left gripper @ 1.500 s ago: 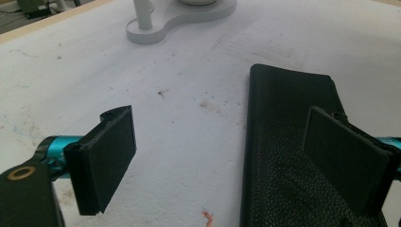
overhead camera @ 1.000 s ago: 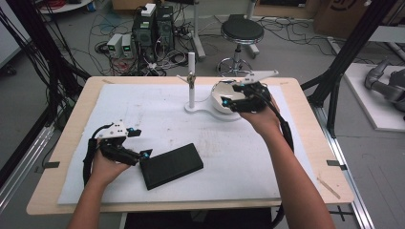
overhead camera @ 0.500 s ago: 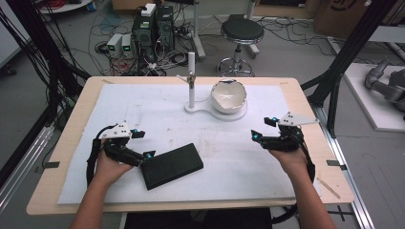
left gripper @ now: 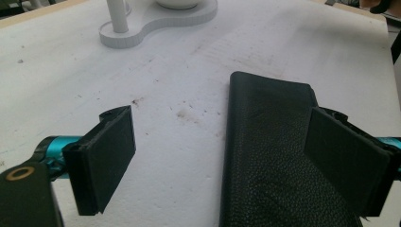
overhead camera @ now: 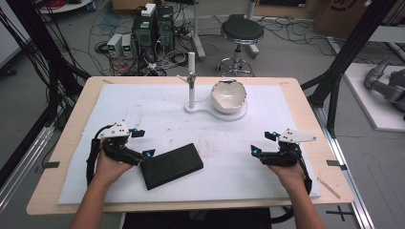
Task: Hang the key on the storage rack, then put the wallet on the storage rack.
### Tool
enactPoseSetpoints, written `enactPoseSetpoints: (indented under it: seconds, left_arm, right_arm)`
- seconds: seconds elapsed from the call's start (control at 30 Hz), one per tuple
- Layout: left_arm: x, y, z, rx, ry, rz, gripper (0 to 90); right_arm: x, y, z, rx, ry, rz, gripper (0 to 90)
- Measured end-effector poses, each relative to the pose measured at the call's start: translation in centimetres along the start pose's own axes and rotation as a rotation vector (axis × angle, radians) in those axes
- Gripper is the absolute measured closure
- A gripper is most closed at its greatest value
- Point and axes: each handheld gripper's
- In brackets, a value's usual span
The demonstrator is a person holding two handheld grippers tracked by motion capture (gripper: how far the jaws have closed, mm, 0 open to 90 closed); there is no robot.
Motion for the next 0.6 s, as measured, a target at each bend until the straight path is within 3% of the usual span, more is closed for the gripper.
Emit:
enactPoseSetpoints:
  seconds: [0.4, 0.6]
  left_arm:
    - [-0.4, -0.1, 0.3, 0.02, -0.04, 0.029, 11.0]
    - [-1.1, -0.4, 0.4, 0.036, -0.072, 0.073, 14.0]
  right_arm:
    - [0.1, 0.0, -0.3, 0.007, 0.002, -0.002, 19.5]
    - [0.1, 0.0, -0.3, 0.004, -0.001, -0.001, 19.5]
Point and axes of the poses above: each handheld gripper's, and its own axes: x roughly backward along the jaws, y roughly out of its top, z roughly to its left, and after that the axes turned 8 degrees about -y, right-handed
